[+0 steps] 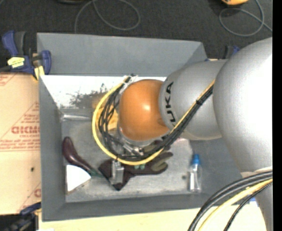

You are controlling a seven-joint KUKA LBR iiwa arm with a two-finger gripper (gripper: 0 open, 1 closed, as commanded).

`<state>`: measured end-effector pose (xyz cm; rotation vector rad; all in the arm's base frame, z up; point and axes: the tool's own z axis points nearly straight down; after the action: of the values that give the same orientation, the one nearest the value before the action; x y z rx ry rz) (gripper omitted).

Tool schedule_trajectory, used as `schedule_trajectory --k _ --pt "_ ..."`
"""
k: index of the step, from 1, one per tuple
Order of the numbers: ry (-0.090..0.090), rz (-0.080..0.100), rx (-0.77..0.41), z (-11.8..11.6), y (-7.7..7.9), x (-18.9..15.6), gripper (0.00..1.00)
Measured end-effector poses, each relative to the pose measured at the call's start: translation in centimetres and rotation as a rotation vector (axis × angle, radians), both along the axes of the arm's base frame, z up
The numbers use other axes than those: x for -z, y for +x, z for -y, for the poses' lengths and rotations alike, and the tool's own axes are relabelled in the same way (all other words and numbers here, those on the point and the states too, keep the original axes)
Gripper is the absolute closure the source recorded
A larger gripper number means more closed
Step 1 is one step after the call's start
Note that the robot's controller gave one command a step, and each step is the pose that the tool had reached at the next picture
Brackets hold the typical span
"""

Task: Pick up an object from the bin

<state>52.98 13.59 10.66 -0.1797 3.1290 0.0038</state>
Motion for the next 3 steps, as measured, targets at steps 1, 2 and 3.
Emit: schedule_trajectory --k 1,2,3 --pt "-0.002 -0.003 -0.142 6.4 -1.7 3.3 0.0" --pt "-0.003 0.0 -0.046 8.7 -1.2 3.5 0.0" --pt "-0.001 0.001 -0.138 6.4 -1.6 3.2 1.0"
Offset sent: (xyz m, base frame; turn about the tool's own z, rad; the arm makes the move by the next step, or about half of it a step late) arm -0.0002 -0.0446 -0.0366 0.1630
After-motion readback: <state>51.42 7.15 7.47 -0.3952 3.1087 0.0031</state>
